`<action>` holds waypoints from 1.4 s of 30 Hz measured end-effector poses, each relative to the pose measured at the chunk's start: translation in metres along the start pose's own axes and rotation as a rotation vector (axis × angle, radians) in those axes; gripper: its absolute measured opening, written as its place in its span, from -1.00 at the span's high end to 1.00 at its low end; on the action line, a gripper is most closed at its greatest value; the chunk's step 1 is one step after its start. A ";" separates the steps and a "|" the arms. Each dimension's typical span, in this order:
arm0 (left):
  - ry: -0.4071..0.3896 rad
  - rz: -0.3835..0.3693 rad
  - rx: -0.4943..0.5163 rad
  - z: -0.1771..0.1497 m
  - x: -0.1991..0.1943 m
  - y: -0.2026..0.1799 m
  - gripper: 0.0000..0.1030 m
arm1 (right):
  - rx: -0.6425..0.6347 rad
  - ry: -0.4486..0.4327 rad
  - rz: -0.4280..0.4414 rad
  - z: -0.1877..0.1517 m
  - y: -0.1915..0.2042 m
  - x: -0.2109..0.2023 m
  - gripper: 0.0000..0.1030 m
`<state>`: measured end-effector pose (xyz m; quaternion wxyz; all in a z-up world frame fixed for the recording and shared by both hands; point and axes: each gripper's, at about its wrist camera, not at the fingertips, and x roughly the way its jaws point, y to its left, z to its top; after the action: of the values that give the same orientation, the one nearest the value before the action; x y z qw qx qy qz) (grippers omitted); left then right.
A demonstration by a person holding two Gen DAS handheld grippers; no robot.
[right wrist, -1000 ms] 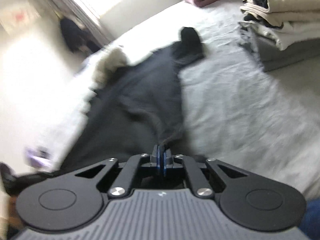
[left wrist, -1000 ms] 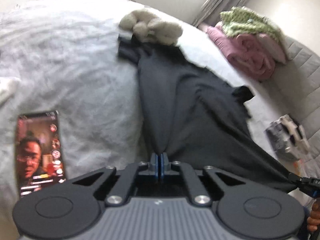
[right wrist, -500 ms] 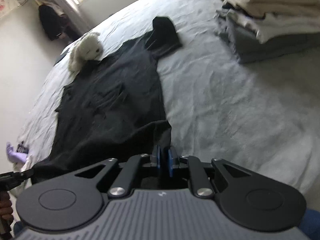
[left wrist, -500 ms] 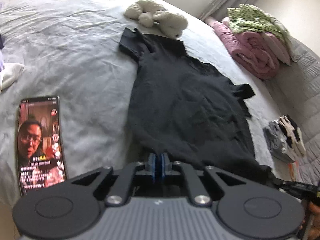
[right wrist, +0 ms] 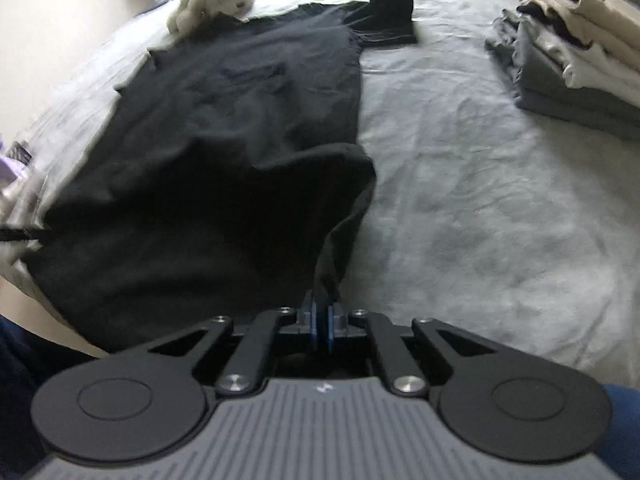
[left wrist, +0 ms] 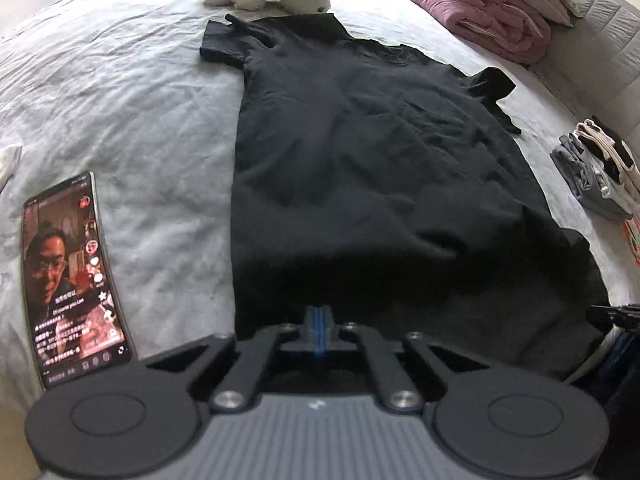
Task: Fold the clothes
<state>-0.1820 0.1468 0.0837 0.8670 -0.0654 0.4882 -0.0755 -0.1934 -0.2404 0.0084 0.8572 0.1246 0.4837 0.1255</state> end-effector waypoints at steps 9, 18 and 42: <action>-0.092 0.080 0.060 0.050 -0.003 -0.019 1.00 | 0.105 -0.139 0.058 0.040 -0.011 -0.030 0.67; -0.060 0.136 0.031 0.079 0.049 -0.010 0.93 | -0.027 -0.091 -0.152 0.054 -0.013 0.016 0.05; -0.106 0.235 -0.076 0.227 0.172 0.045 -0.18 | -0.174 -0.142 -0.156 0.255 -0.002 0.163 -0.10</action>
<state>0.1035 0.1666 0.0483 0.8913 -0.0441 0.4487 0.0487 0.1076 -0.2109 0.0056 0.9040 0.0202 0.4172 0.0909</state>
